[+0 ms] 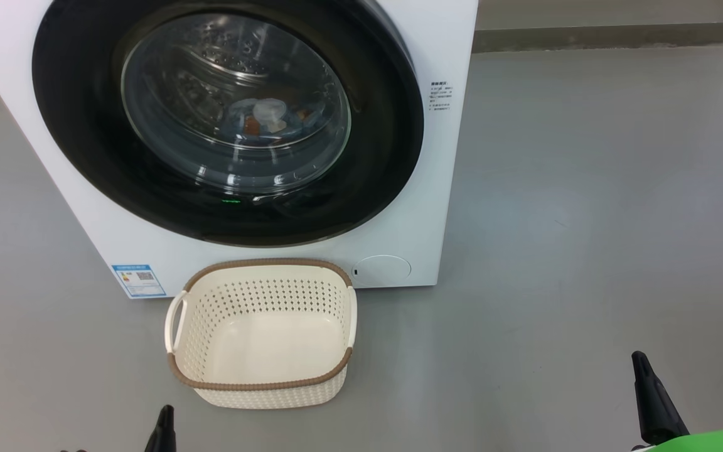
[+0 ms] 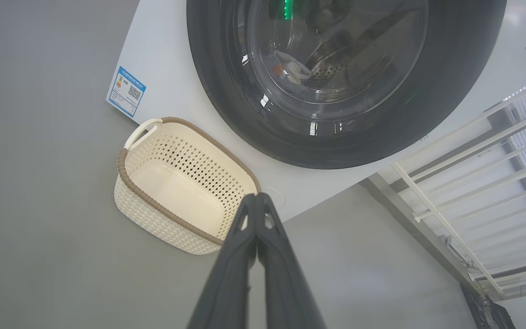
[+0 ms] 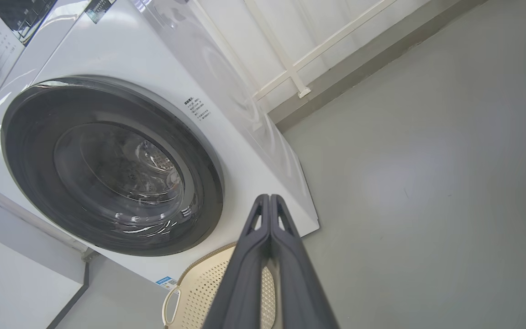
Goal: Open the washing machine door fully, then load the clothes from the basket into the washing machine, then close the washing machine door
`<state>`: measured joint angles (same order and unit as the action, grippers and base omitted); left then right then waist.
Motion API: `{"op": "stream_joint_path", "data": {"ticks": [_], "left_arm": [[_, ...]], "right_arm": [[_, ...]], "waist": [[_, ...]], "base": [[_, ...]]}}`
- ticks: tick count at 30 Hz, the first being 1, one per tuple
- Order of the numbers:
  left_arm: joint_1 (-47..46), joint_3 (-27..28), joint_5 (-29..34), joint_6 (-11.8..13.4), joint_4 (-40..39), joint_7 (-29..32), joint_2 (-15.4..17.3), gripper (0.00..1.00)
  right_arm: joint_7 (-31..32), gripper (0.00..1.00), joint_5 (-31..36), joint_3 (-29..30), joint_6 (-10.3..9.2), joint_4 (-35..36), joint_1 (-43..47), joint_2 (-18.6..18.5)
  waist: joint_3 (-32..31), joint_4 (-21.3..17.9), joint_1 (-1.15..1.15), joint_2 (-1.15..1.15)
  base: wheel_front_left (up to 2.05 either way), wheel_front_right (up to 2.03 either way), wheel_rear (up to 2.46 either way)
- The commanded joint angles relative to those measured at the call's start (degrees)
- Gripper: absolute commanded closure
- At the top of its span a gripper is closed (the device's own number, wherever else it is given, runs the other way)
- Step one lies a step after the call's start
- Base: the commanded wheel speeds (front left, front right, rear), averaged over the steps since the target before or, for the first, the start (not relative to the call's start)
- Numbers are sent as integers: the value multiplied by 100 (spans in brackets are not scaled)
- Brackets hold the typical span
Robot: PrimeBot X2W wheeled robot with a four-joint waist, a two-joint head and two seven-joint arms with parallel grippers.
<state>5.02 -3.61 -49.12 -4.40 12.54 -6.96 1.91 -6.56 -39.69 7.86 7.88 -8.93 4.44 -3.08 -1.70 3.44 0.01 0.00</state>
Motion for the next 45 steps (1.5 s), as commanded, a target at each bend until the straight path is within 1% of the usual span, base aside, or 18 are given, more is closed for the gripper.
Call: {"op": "stream_joint_path", "data": {"ticks": [1, 20, 45], "left_arm": [[-298, 134, -187, -67, -108, 42, 92, 100], [-497, 320, -1223, -126, -46, 338, 115, 100], [-787, 602, -2709, -212, 45, 776, 139, 100]], "right_arm": [[39, 100, -207, -53, -16, 108, -259, -33], [351, 100, -1444, -72, -22, -44, -457, -20], [801, 100, -3232, -100, -30, -263, -742, -1]], "waist": [[5, -9, -1, 0], [50, -91, -1, 0], [115, -210, -1, 0]], "base": [[0, 0, 0], [0, 0, 0], [0, 0, 0]]}}
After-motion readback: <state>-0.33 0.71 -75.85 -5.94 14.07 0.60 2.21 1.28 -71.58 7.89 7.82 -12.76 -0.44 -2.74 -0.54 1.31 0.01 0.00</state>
